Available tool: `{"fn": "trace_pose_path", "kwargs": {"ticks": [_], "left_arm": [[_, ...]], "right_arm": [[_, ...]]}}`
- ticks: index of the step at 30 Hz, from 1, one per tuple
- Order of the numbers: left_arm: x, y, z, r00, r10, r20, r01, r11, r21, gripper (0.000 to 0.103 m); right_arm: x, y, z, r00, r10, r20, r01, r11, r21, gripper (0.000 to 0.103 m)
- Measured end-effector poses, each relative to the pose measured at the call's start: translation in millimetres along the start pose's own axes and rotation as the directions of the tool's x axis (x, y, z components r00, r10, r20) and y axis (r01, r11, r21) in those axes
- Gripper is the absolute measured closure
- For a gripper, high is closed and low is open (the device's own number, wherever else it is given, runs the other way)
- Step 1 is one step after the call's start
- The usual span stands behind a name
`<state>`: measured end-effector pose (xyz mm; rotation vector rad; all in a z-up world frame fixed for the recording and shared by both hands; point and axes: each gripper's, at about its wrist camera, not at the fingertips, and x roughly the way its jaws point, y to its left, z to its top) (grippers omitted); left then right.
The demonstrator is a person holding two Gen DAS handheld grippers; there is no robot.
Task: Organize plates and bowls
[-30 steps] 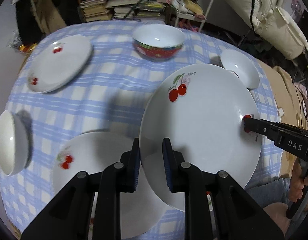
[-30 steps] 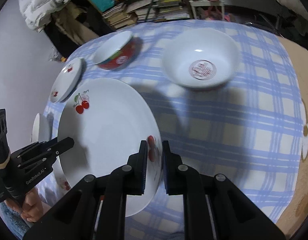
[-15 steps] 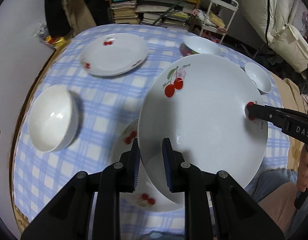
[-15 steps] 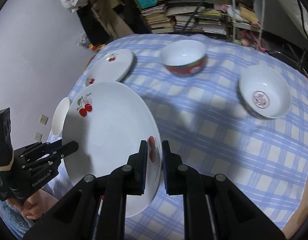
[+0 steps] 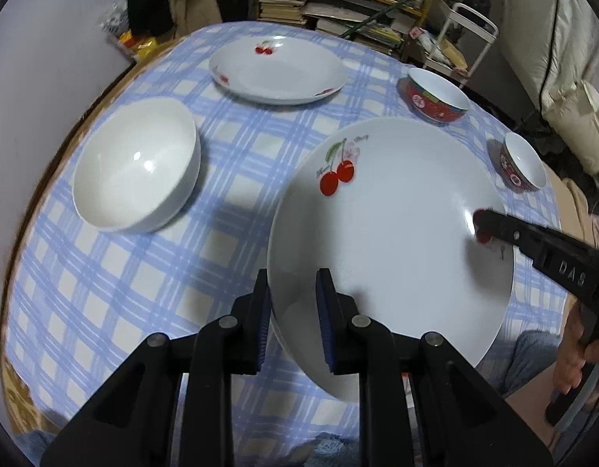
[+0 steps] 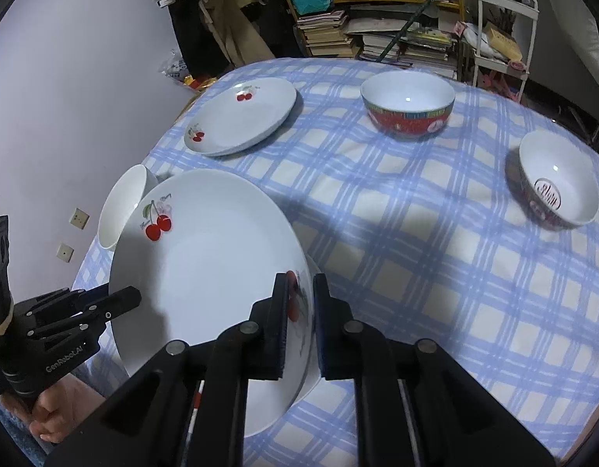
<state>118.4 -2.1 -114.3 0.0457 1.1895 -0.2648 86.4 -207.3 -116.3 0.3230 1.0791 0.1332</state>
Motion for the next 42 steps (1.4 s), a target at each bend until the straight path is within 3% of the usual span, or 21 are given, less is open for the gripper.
{"fn": "trace_pose_path", "kwargs": {"ticks": [10, 16, 23, 39, 42], "left_arm": [[28, 7, -5, 0.998, 0.021, -0.063, -0.023, 0.999, -0.036, 0.082], [39, 10, -3, 0.996, -0.006, -0.087, 0.001, 0.998, -0.062, 0.082], [53, 9, -4, 0.992, 0.024, -0.12, -0.031, 0.998, -0.052, 0.082], [74, -2, -2, 0.984, 0.097, -0.151, -0.099, 0.995, -0.008, 0.078], [73, -5, -3, 0.983, 0.116, -0.14, -0.116, 0.993, 0.01, 0.078]], "right_arm": [[26, -4, -15, 0.999, -0.005, -0.054, 0.006, 1.0, 0.022, 0.092], [31, -7, -15, 0.999, -0.017, -0.052, 0.018, 0.999, 0.026, 0.092], [42, -6, -18, 0.995, -0.035, -0.095, 0.036, 0.999, 0.013, 0.092], [44, -4, -17, 0.994, -0.063, -0.088, 0.061, 0.998, -0.019, 0.094], [44, 0, -18, 0.992, -0.099, -0.078, 0.095, 0.994, -0.048, 0.093]]}}
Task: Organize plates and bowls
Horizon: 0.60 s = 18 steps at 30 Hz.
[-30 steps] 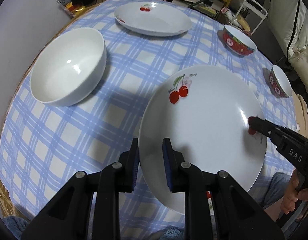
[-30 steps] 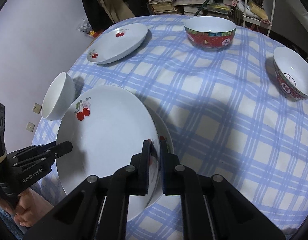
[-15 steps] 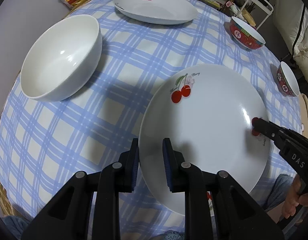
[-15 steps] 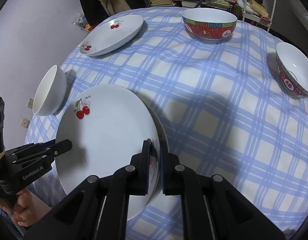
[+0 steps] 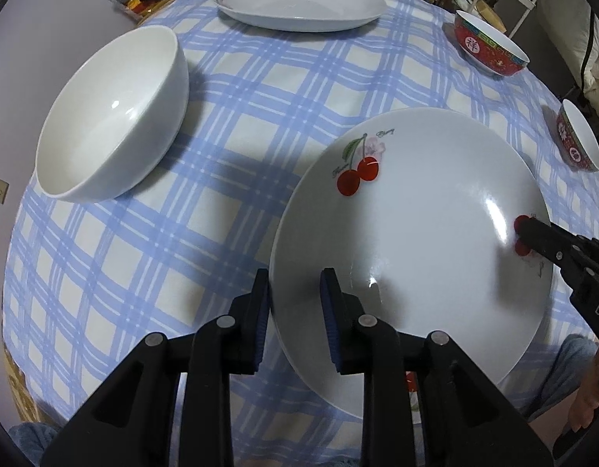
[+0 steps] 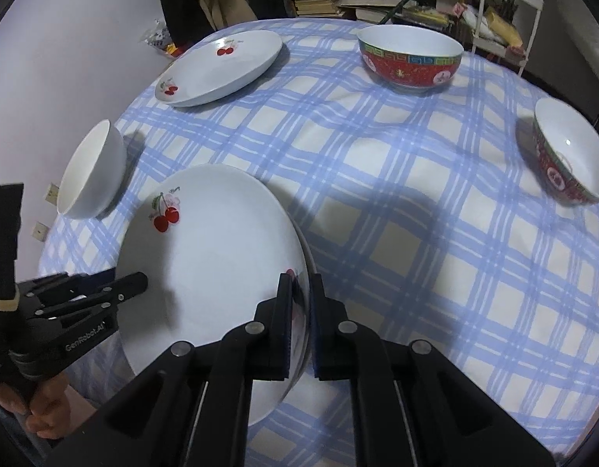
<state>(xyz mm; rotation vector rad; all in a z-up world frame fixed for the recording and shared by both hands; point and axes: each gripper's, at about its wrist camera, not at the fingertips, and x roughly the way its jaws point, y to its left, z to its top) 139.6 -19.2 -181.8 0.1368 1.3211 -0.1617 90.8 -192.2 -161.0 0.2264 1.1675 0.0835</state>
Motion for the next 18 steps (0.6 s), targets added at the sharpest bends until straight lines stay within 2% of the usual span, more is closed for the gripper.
{"fn": "trace_pose_path", "kwargs": {"ticks": [5, 10, 15, 18], "left_arm": [[0.1, -0.8, -0.9, 1.0, -0.003, -0.003, 0.003, 1.0, -0.006, 0.079], [-3.2, -7.5, -4.9, 0.999, 0.042, 0.02, -0.042, 0.999, 0.022, 0.078], [-4.6, -2.7, -2.8, 1.0, 0.022, 0.015, -0.022, 1.0, 0.0, 0.078], [-5.1, -2.8, -3.3, 0.999, 0.031, 0.014, -0.031, 0.999, 0.006, 0.078]], "right_arm": [[0.2, 0.8, -0.8, 1.0, -0.017, 0.004, 0.017, 1.0, -0.008, 0.093], [0.1, 3.3, -2.4, 0.999, -0.039, 0.008, 0.04, 0.999, -0.023, 0.093], [1.0, 3.9, -3.5, 0.997, -0.077, 0.014, 0.078, 0.996, -0.033, 0.093], [0.9, 3.6, -3.8, 0.997, -0.071, 0.009, 0.071, 0.997, -0.027, 0.093]]}}
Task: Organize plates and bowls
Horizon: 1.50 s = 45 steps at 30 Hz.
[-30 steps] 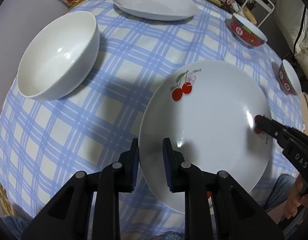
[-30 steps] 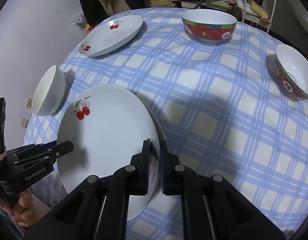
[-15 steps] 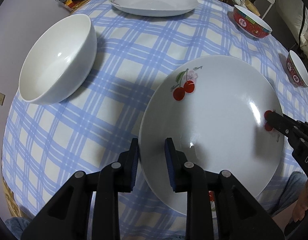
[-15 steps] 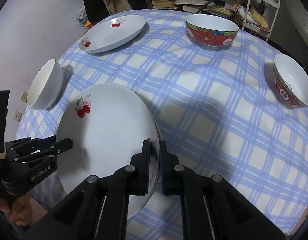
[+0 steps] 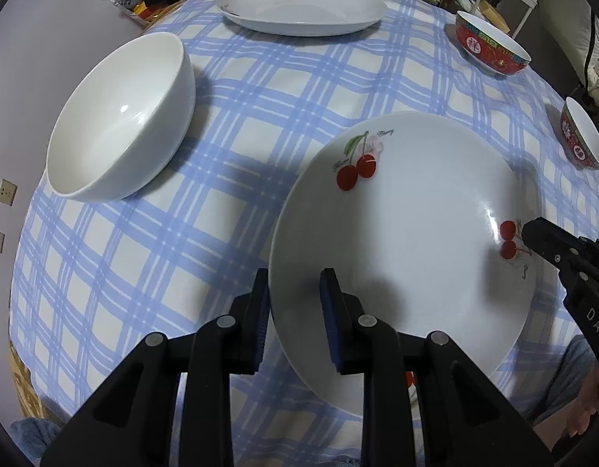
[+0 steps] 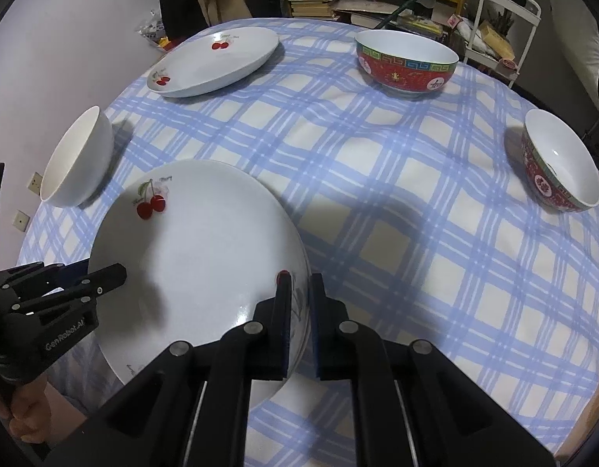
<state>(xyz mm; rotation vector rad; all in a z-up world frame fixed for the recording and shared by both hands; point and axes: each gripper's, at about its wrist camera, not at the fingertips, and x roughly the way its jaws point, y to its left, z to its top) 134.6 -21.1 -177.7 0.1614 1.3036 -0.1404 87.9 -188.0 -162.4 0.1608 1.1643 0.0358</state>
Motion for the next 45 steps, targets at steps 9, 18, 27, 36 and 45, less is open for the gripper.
{"fn": "trace_pose_path", "kwargs": {"ticks": [9, 18, 27, 36, 45], "left_arm": [[-6, -1, -5, 1.0, 0.012, 0.006, -0.012, 1.0, 0.004, 0.078], [-39, 5, -10, 0.994, 0.024, 0.105, -0.023, 1.0, -0.01, 0.068], [-80, 3, 12, 0.96, 0.068, 0.272, -0.074, 0.997, 0.012, 0.025], [-112, 27, 63, 0.919, 0.149, 0.365, -0.15, 0.988, -0.025, 0.019], [-98, 67, 135, 0.932, 0.111, 0.346, -0.091, 0.993, -0.073, 0.017]], "right_arm": [[0, -6, -2, 1.0, 0.028, 0.001, -0.028, 0.998, 0.05, 0.093], [-11, -6, 5, 0.999, 0.018, 0.043, -0.019, 0.999, 0.043, 0.093], [-37, -9, 25, 0.988, 0.023, 0.15, -0.033, 0.997, 0.064, 0.075], [-58, 2, 72, 0.966, 0.059, 0.252, -0.064, 0.998, 0.011, 0.006], [-46, 22, 146, 0.956, 0.085, 0.28, -0.068, 0.995, -0.07, 0.004]]}}
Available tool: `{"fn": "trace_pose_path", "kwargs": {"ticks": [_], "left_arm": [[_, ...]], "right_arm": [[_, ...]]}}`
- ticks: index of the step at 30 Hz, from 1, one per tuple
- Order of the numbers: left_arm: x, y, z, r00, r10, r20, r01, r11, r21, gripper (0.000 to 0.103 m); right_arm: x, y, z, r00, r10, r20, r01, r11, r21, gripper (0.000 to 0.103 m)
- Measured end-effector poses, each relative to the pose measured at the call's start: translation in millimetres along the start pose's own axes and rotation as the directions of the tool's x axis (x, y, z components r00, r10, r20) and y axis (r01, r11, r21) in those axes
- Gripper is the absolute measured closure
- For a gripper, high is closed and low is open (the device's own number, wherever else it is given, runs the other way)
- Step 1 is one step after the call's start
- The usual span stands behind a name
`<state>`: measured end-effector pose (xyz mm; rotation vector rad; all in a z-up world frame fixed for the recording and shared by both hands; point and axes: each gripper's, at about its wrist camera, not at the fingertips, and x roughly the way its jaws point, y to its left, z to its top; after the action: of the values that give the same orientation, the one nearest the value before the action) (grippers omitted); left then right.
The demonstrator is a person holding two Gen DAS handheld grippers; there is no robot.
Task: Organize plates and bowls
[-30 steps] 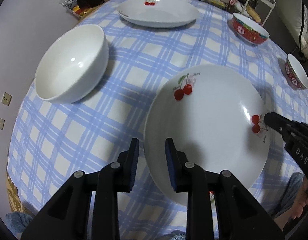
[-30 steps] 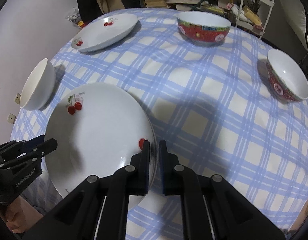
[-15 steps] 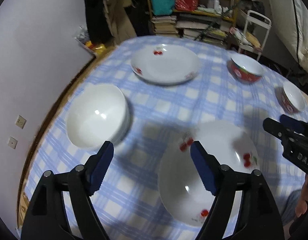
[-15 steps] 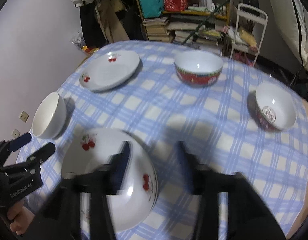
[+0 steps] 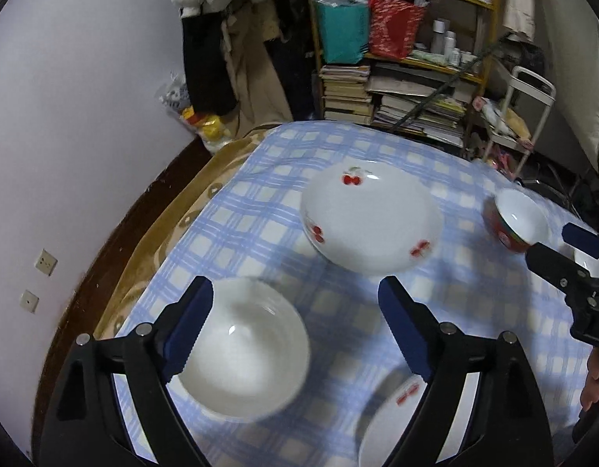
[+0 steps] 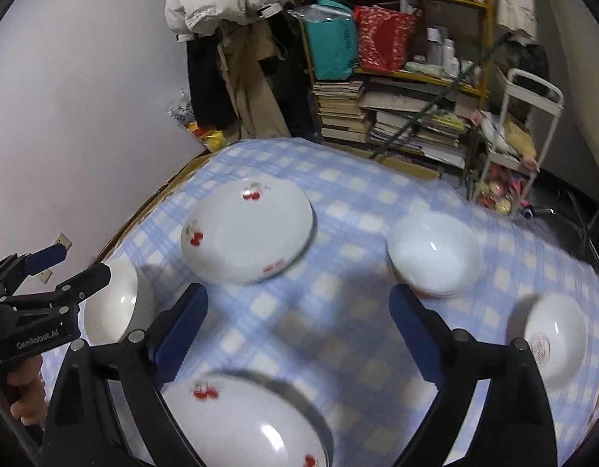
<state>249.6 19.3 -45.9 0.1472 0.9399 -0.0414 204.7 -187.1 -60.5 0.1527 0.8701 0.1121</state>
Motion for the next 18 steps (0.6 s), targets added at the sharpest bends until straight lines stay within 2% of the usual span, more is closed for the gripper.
{"fn": "trace_pose_path", "kwargs": {"ticks": [4, 8, 11, 18], "left_arm": [[38, 18, 23, 0.998, -0.009, -0.059, 0.005, 0.998, -0.069, 0.017], [74, 27, 40, 0.993, -0.059, -0.099, 0.047, 0.992, -0.121, 0.017], [99, 27, 51, 0.988, -0.064, -0.141, 0.048, 0.992, -0.119, 0.017], [142, 26, 67, 0.978, -0.09, -0.187, 0.064, 0.988, -0.14, 0.017]], "right_arm": [[28, 6, 23, 1.0, -0.014, -0.007, 0.014, 0.999, -0.038, 0.004], [61, 7, 40, 1.0, -0.023, -0.021, 0.022, 0.999, -0.05, 0.004], [86, 4, 47, 0.999, 0.003, -0.043, -0.005, 0.999, -0.039, 0.004], [136, -1, 57, 0.995, -0.006, -0.102, 0.003, 1.0, -0.026, 0.004]]}}
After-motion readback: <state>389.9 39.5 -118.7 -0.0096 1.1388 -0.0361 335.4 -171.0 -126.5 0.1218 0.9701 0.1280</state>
